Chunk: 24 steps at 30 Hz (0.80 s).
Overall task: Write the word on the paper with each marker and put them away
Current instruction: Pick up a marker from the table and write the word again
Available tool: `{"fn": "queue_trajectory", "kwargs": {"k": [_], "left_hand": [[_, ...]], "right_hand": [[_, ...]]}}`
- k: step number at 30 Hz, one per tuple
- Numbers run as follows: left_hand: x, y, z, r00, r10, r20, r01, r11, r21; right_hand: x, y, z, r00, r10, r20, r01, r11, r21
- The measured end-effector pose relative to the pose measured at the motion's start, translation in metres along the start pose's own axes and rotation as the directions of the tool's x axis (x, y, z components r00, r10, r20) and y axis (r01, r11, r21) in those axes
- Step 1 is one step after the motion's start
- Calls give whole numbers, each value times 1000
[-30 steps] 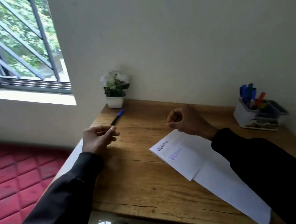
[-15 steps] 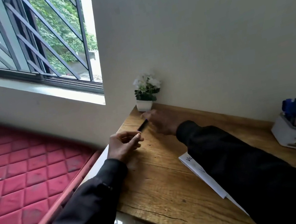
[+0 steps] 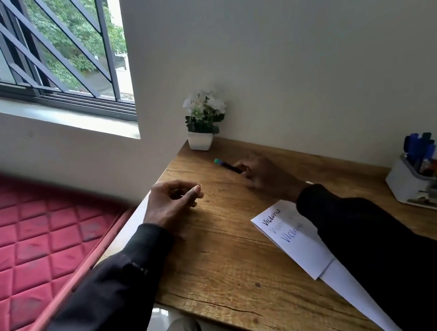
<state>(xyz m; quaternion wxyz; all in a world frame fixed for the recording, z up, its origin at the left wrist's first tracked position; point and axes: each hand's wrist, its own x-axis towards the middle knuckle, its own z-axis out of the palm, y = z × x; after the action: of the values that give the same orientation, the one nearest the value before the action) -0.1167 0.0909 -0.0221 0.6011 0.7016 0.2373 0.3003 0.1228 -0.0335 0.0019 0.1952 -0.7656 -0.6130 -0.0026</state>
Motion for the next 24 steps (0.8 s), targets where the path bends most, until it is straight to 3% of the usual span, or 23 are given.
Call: {"fn": "queue_trajectory", "kwargs": {"k": [3,6,8,12,20,24], "left_hand": [[-1,5,6,999,35,42,-35,999,4],[-2,17,24,990,86,110,-87,996,4],[-4,26,45,972,156,174,-162,986,25],[-5,42,85,921,272,279,-289,957,22],[-2,58,115,833,400,381,-508,827,241],[-8,64,117,764,422,487,-599,745,294]], "right_hand": [[-28,-5,-24,975,154,-162,-90,934,345],[-55,-17,-47,935,320,-151,-117,684,720],[-71,-23,-56,920,371,-124,-107,543,833],[-100,-32,-67,921,369,-124,-73,477,876],[-132,-33,-71,917,397,-40,-124,378,918],[-138,-36,-73,926,376,-36,-158,473,867]]}}
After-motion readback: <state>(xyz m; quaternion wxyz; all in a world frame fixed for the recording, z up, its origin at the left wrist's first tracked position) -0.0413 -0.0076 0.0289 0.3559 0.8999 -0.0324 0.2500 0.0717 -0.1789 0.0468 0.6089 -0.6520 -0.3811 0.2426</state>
